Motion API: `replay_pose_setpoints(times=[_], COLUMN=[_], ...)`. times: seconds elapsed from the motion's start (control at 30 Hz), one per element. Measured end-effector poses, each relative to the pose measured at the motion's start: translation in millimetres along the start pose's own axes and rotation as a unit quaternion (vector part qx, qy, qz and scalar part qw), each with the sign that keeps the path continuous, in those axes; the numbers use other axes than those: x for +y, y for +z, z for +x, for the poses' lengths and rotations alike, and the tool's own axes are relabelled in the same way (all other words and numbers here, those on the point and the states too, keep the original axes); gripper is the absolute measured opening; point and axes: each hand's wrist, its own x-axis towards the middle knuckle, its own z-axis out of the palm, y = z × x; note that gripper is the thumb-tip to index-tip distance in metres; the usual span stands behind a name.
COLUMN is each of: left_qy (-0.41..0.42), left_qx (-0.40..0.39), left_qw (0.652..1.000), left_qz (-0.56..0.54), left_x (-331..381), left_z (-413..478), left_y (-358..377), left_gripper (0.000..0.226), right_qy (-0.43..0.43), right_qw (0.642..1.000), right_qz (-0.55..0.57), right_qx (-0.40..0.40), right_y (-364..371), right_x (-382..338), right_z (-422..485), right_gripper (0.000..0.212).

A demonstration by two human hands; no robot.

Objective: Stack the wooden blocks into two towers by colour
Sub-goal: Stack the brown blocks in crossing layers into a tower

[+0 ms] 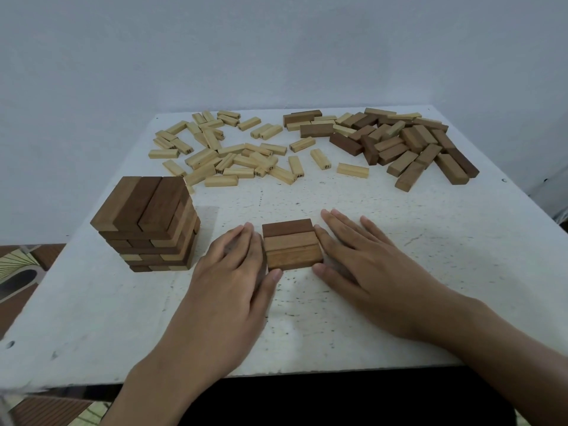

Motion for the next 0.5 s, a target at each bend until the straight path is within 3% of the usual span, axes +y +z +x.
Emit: replay_pose_setpoints(times=[0.1, 0.23, 0.5], left_qy=[0.001, 0.011, 0.048], left_qx=[0.002, 0.003, -0.043], left_qw=[0.999, 0.995, 0.991], left_qz=[-0.045, -0.094, -0.120], left_x=[-1, 2, -2], left_z=[-2, -3, 18], left_y=[-4, -13, -27], left_gripper=[0.072, 0.076, 0.070], right_qy=[0.017, 0.035, -0.023], right_qw=[0.997, 0.993, 0.990], right_qz=[0.068, 0.112, 0.142], right_qx=[-0.033, 0.001, 0.007], right_y=[-13, -29, -45], right_x=[3, 10, 15], right_z=[-1, -3, 26], right_gripper=[0.081, 0.095, 0.099])
